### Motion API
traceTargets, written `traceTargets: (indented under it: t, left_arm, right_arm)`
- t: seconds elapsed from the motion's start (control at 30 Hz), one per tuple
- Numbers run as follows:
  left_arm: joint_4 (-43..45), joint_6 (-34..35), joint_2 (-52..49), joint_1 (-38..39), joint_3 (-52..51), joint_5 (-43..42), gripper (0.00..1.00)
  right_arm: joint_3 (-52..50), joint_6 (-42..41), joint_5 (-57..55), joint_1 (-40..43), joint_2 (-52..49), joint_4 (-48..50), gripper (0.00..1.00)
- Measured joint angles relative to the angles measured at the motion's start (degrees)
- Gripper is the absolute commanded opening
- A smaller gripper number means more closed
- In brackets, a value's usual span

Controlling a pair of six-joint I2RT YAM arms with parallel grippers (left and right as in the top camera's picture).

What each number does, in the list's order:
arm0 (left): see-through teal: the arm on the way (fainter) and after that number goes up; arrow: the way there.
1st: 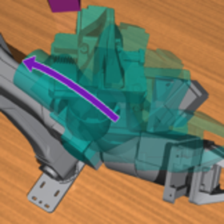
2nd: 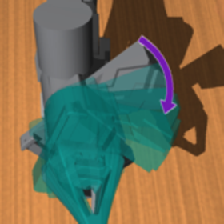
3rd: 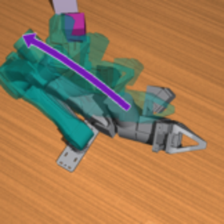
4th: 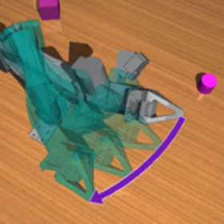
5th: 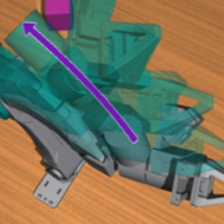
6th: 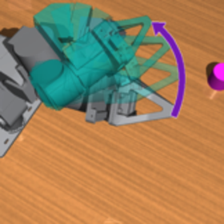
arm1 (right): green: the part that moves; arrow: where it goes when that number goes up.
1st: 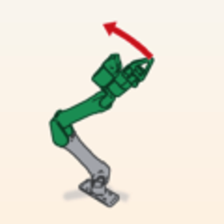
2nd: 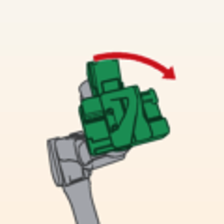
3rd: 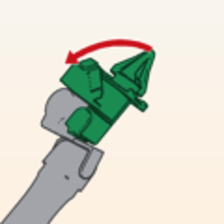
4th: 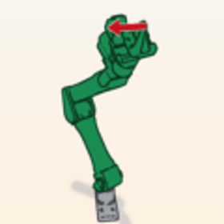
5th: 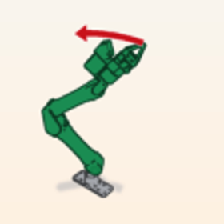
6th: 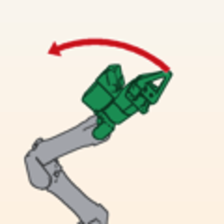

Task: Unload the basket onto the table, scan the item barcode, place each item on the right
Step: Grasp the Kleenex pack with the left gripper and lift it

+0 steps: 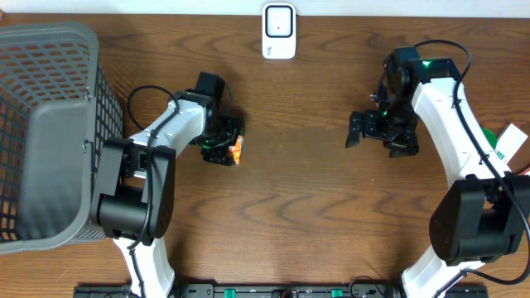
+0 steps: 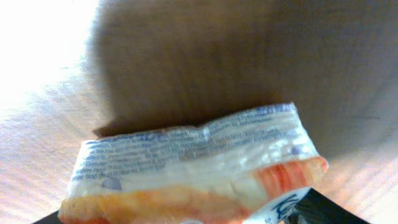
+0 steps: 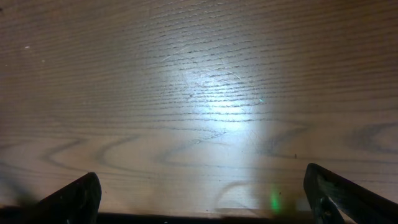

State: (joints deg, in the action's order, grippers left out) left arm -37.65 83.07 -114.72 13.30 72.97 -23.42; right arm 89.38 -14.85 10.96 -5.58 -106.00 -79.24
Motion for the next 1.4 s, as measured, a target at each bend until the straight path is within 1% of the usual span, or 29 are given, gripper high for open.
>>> traceTargets:
  t: [0.23,0.37,0.5,0.57,0.6,0.67,0.87,1.4]
  left_arm:
    - [-2.71,-3.72,-0.04,-0.02,0.15,1.07,0.66]
    - [-3.58,-5.40,-0.04,-0.02,0.24,1.51,0.68]
    - [-5.70,-7.06,0.52,0.00,0.24,3.37,0.77]
    - [-7.37,-7.61,1.22,-0.02,0.20,5.46,0.88]
    - [-7.87,-7.85,1.70,-0.02,0.07,6.43,0.91]
    - [-8.48,-8.37,2.80,-0.02,-0.11,8.55,0.92]
    - [-8.04,-8.37,4.26,-0.02,-0.13,11.63,0.93]
    - [-8.46,-8.04,3.78,-0.04,-0.20,13.49,0.94]
  right_arm:
    - [0.00,0.00,0.00,0.00,0.00,0.02,0.99]
    - [0.00,0.00,0.02,0.00,0.00,0.04,0.99]
    - [0.00,0.00,0.00,0.00,0.00,0.07,0.99]
    - [0.00,0.00,0.00,0.00,0.00,0.04,0.99]
    - [0.00,0.00,0.02,0.00,0.00,0.07,0.99]
    - [0.00,0.00,0.02,0.00,0.00,0.04,0.99]
    - [0.00,0.00,0.02,-0.02,0.00,0.02,0.99]
    - [0.00,0.00,0.02,-0.50,0.00,-0.24,0.99]
